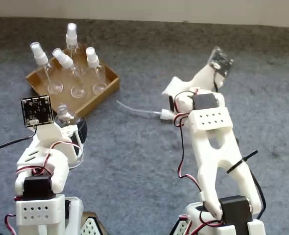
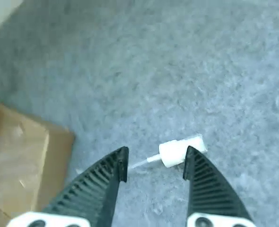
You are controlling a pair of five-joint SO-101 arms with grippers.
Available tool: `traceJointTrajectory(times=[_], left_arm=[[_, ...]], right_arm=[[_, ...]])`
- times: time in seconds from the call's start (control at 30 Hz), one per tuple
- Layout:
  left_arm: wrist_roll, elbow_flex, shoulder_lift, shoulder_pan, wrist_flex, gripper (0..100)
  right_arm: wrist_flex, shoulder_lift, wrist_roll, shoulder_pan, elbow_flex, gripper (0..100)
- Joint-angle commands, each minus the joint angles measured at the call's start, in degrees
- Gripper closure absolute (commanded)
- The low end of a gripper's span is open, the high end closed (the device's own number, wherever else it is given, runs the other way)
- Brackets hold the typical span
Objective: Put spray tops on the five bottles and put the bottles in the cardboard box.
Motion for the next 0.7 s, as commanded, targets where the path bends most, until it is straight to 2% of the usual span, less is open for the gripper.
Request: traceJointTrajectory(times=[0.0,0.23,0.67], left_arm=[[0.4,-0.2,-0.7,1.0,-1.2,97],[0.4,-0.2,-0.7,0.8,-1.2,97],[0.4,-0.2,-0.7,0.8,-1.2,97]], right_arm=[[-2.0,3.3,-7.2,1.7,-0.7,82.1],[-3.4,17.1,-14.7,1.5,-2.8,82.1],[-3.7,30.3,-15.1,0.6,-15.8,82.1]])
